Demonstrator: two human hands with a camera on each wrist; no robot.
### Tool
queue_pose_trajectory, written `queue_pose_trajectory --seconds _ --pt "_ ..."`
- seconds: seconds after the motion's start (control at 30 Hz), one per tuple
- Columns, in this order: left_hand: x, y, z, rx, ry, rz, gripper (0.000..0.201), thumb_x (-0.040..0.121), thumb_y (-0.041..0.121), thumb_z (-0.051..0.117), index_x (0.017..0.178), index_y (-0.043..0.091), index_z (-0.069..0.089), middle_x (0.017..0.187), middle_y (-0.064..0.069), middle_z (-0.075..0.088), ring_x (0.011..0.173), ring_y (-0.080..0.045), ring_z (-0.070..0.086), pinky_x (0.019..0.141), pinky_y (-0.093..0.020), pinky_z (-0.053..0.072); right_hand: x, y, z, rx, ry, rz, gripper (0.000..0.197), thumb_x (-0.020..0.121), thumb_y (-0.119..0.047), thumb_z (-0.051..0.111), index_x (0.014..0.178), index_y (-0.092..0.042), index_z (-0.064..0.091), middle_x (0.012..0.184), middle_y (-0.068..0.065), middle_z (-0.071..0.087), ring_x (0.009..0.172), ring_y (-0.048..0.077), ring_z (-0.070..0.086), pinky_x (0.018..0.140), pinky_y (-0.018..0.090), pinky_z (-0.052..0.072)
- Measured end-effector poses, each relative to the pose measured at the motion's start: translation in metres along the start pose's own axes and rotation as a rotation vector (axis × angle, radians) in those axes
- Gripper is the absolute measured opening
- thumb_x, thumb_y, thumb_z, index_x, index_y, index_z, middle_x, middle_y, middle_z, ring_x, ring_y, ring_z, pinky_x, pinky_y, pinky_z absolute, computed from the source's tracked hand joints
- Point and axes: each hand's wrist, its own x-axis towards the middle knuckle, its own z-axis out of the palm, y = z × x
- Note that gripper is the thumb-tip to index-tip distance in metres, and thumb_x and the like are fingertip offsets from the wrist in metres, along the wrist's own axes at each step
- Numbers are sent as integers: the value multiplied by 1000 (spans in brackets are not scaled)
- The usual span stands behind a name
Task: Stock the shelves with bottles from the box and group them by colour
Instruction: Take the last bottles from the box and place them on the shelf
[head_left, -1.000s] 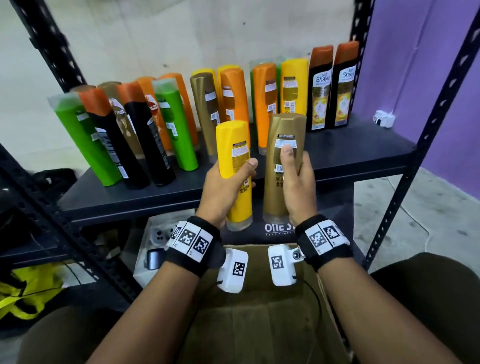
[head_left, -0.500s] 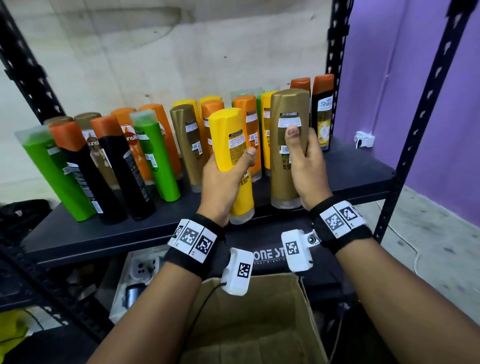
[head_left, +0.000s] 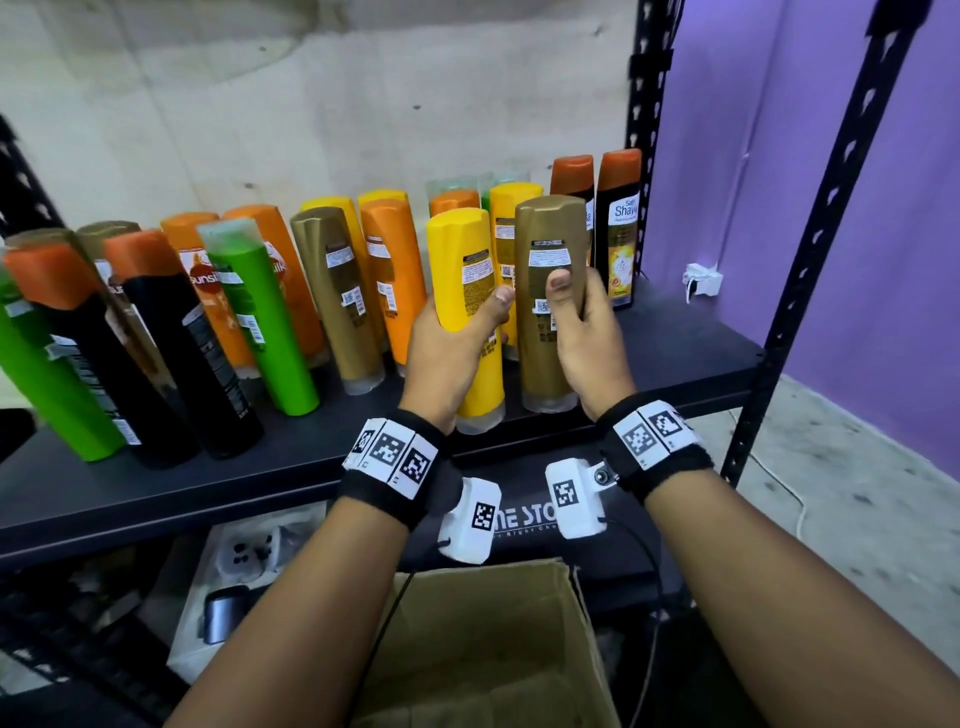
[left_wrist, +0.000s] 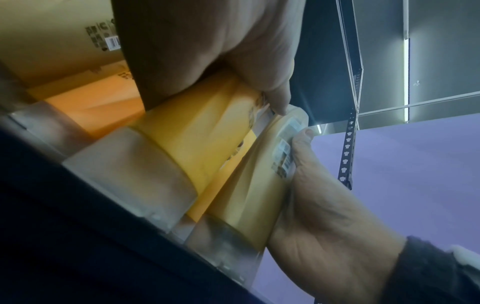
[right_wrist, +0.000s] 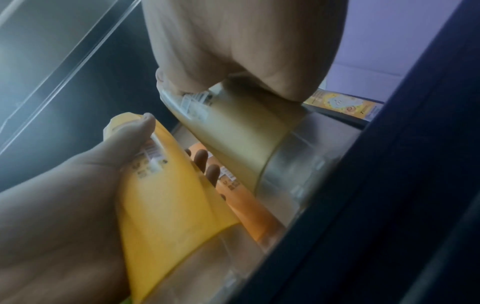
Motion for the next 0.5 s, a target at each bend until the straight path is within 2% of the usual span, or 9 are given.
queue_pose_trajectory --seconds 0.07,0.17,0.2,0.27,0.3,0.33,0.37,0.4,0.5 --pt "1 -3 -1 17 -3 25 34 86 44 77 115 29 68 109 0 76 101 -21 73 89 -53 59 -1 2 1 -24 -7 7 72 80 -86 42 130 -35 54 115 -22 67 108 -4 63 97 30 52" --pt "-2 -12 -4 48 26 25 51 84 46 79 127 29 56 114 5 73 101 -16 73 87 -46 61 -3 6 -1 -41 -32 37 67 86 -82 38 131 -35 51 113 -22 67 107 -1 63 98 34 52" --pt "-4 -16 -5 79 42 15 57 84 48 78 131 30 52 116 10 71 104 -11 71 88 -40 60 -5 7 -2 -50 -47 43 64 89 -79 37 132 -33 50 114 -21 67 107 -1 63 99 36 52" --pt "-12 -22 -8 169 66 35 60 85 53 75 134 32 45 116 26 66 107 4 65 89 -19 54 -10 9 -5 -60 -83 44 57 94 -71 40 135 -31 47 116 -23 66 109 -5 61 102 35 50" --pt "-17 -24 -9 217 76 64 61 87 54 72 135 35 41 115 33 62 108 12 61 86 -8 48 -12 10 -8 -61 -116 38 54 95 -66 45 136 -31 45 118 -24 65 111 -5 60 103 34 49" --pt "-22 -26 -10 258 87 92 61 88 55 69 137 36 38 116 35 59 109 16 57 85 -3 45 -13 11 -13 -70 -167 34 53 94 -62 51 137 -31 42 120 -25 64 114 -6 59 104 33 48" --pt "-26 -29 -12 291 96 113 61 90 55 67 140 37 35 120 33 57 112 16 55 87 -3 44 -14 12 -18 -92 -226 37 57 93 -58 57 140 -32 38 124 -25 62 118 -6 57 105 31 46" --pt "-30 -31 -13 319 103 129 60 92 54 65 141 38 34 125 28 55 116 12 55 92 -8 46 -15 14 -24 -116 -279 46 61 92 -55 61 142 -34 33 128 -25 60 121 -6 55 106 30 44" --pt "-39 -33 -19 393 100 159 53 94 51 64 138 40 36 137 10 50 127 -7 52 104 -37 50 -16 19 -40 -149 -348 79 65 91 -40 66 144 -42 29 129 -26 59 122 -8 53 109 31 40"
